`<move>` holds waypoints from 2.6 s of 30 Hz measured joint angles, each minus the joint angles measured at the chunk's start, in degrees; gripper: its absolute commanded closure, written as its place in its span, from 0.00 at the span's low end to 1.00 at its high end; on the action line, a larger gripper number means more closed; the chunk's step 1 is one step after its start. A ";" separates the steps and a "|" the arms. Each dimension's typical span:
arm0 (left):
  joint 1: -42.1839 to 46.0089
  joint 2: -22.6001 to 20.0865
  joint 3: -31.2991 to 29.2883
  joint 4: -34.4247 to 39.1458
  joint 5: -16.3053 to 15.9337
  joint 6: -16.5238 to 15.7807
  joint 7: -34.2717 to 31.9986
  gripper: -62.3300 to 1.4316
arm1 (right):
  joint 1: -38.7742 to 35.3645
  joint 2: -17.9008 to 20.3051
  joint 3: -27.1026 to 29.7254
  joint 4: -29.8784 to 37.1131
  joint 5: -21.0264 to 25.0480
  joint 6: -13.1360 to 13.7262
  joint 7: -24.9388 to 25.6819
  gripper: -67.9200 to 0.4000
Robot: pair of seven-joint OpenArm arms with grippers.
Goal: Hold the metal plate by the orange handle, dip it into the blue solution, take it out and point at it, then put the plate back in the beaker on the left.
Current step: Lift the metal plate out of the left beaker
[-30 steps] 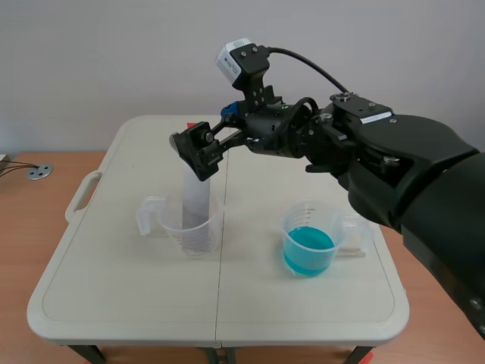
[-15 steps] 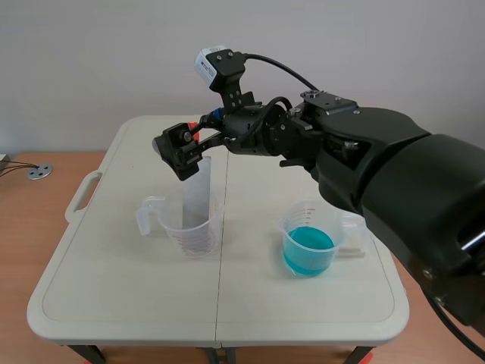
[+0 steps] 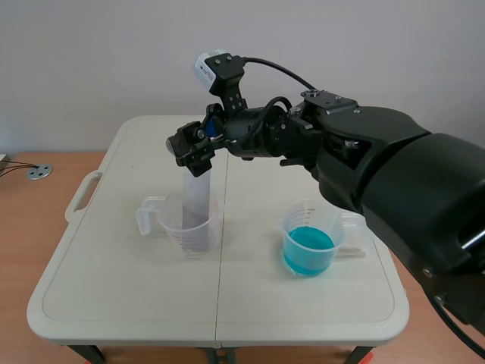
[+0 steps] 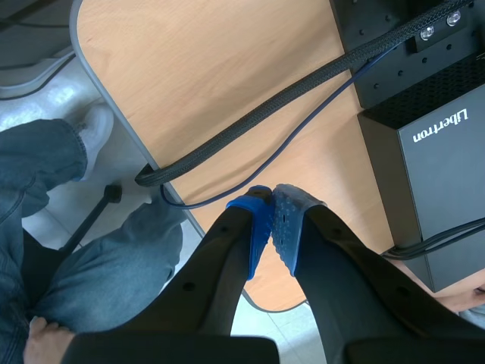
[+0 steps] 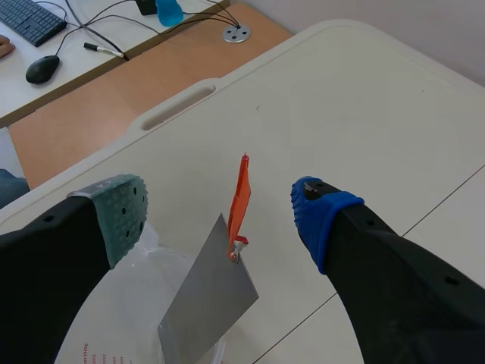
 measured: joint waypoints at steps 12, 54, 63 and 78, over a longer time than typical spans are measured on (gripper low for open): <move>0.00 0.00 0.00 0.00 0.00 0.00 0.00 0.93 | 0.00 0.00 0.00 0.00 0.66 0.00 0.00 0.74; 0.00 -0.02 0.00 0.00 0.00 -0.02 0.00 0.93 | -9.62 9.03 0.02 29.29 0.44 8.61 -1.33 0.98; 0.00 0.00 0.00 0.00 0.00 -0.02 0.02 0.93 | -12.81 13.18 0.44 39.93 0.46 7.10 -2.29 0.98; -0.11 -0.04 0.00 0.00 -0.02 0.00 -0.02 0.93 | -16.04 20.76 8.92 53.88 4.09 7.13 -2.32 0.98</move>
